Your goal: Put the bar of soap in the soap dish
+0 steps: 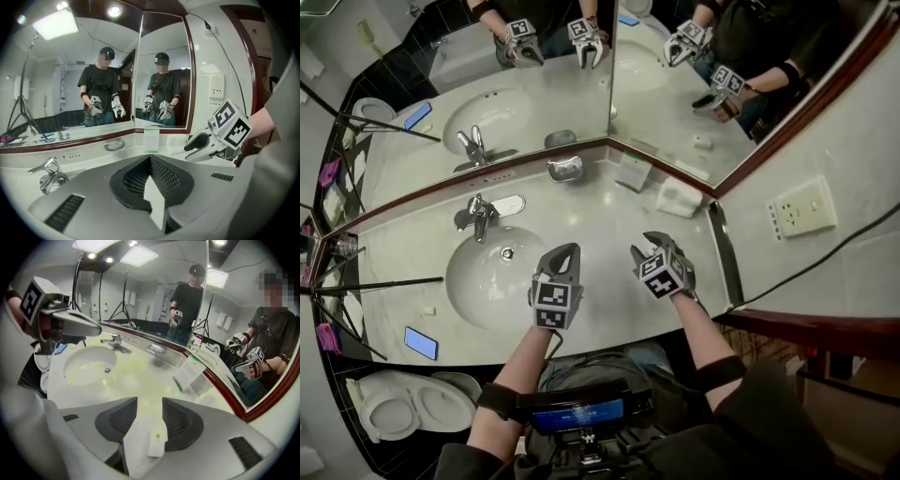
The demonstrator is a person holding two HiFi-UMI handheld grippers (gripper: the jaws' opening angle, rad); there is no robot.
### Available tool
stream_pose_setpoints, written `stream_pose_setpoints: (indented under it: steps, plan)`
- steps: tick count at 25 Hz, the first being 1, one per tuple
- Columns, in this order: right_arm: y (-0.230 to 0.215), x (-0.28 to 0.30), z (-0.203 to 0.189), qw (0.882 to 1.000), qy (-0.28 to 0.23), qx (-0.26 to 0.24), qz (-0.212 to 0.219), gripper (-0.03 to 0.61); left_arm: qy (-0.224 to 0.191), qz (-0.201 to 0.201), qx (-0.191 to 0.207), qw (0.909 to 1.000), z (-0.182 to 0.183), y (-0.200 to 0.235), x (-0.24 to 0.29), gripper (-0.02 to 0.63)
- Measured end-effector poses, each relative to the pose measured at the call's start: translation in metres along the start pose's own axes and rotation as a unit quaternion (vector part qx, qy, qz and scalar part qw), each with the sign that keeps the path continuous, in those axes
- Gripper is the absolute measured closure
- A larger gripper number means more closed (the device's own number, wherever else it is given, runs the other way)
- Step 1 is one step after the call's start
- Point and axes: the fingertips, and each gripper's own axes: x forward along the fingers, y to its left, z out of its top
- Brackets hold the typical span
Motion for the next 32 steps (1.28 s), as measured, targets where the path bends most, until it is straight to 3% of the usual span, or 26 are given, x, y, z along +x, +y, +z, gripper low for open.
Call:
stream_pose_setpoints:
  steps: [6, 16, 17, 20, 28, 32]
  plan:
    - [-0.019, 0.034, -0.073, 0.993, 0.109, -0.033, 0.008, 0.287, 0.023, -0.040, 0.015, 0.9988, -0.009, -0.033, 0.038, 0.612]
    - [-0.020, 0.061, -0.135, 0.980, 0.188, -0.029, 0.065, 0.285, 0.040, -0.056, 0.007, 0.9976, -0.019, -0.050, 0.065, 0.612]
    - [-0.018, 0.062, -0.137, 0.979, 0.191, -0.029, 0.069, 0.291, 0.041, -0.055, 0.005, 0.9976, -0.020, -0.050, 0.066, 0.612]
    - [-0.019, 0.063, -0.138, 0.978, 0.194, -0.032, 0.069, 0.385, 0.042, -0.053, 0.003, 0.9977, -0.022, -0.049, 0.065, 0.612]
    - [-0.019, 0.058, -0.129, 0.982, 0.177, -0.014, 0.062, 0.403, 0.037, -0.042, 0.001, 0.9984, -0.019, -0.042, 0.056, 0.612]
    - [-0.024, 0.043, -0.079, 0.992, 0.113, 0.012, 0.045, 0.403, 0.028, -0.027, -0.001, 0.9992, -0.013, -0.030, 0.042, 0.612]
